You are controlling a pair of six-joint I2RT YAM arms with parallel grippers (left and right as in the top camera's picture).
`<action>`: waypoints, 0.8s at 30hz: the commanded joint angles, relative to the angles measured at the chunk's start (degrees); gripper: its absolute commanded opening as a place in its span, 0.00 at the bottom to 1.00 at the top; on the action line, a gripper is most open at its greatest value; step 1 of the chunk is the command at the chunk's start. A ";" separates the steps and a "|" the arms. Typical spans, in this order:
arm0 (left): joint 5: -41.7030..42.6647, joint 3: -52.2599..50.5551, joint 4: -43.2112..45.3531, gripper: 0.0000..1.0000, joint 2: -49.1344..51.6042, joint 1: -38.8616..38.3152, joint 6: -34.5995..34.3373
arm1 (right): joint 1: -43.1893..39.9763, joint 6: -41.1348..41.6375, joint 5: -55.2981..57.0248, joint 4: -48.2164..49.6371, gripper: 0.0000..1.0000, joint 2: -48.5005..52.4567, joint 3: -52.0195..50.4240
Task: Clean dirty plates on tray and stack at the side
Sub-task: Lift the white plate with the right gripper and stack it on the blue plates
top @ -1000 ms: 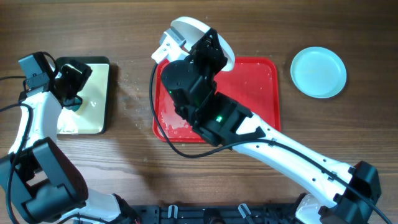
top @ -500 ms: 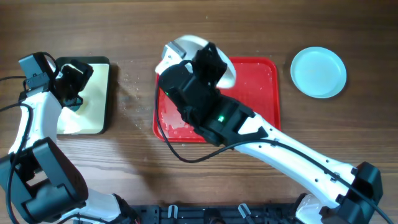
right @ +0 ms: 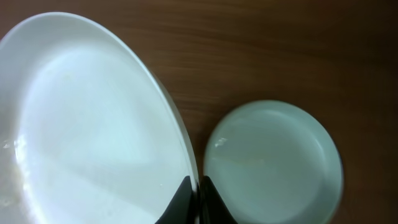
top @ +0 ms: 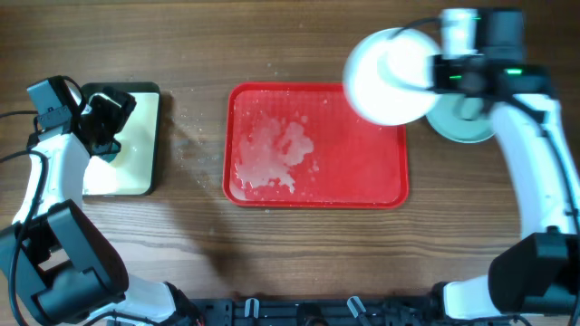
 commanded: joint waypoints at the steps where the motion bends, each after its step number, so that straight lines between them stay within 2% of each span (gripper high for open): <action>1: 0.48 0.00 0.13 1.00 -0.15 -0.15 0.09 | -13.05 3.61 -10.45 -0.31 0.04 -0.17 -1.86; 4: 0.48 0.00 0.13 1.00 -0.15 -0.15 0.09 | -20.70 5.14 -10.47 1.90 0.04 0.20 -4.57; 7: 0.48 0.00 0.13 1.00 -0.13 -0.15 0.09 | -25.86 12.39 -10.49 6.78 0.04 1.29 -7.80; 11: 0.48 0.00 0.13 1.00 -0.13 -0.15 0.09 | -27.04 16.02 -10.51 15.13 0.04 3.98 -11.80; 17: 0.48 0.00 0.13 1.00 -0.15 -0.15 0.09 | -24.50 18.73 -9.49 21.03 0.04 10.99 -12.11; 18: 0.48 0.00 0.13 1.00 -0.15 -0.15 0.07 | -24.37 20.17 -8.50 21.11 0.06 12.20 -12.11; 19: 0.48 0.00 0.13 1.00 -0.13 -0.15 0.09 | -24.35 21.40 -8.57 21.31 0.21 12.96 -12.11; 20: 0.48 0.00 0.13 1.00 -0.15 -0.15 0.09 | -24.33 21.79 -9.27 21.24 0.23 13.68 -12.11; 21: 0.48 0.00 0.13 1.00 -0.15 -0.15 0.09 | -24.33 21.44 -10.12 21.03 0.13 13.86 -12.11; 23: 0.48 0.00 0.13 1.00 -0.15 -0.15 0.09 | -24.24 21.44 -10.19 19.76 0.10 13.68 -12.09; 24: 0.48 0.00 0.13 1.00 -0.13 -0.15 0.09 | -24.24 21.44 -10.10 18.86 0.25 13.62 -12.07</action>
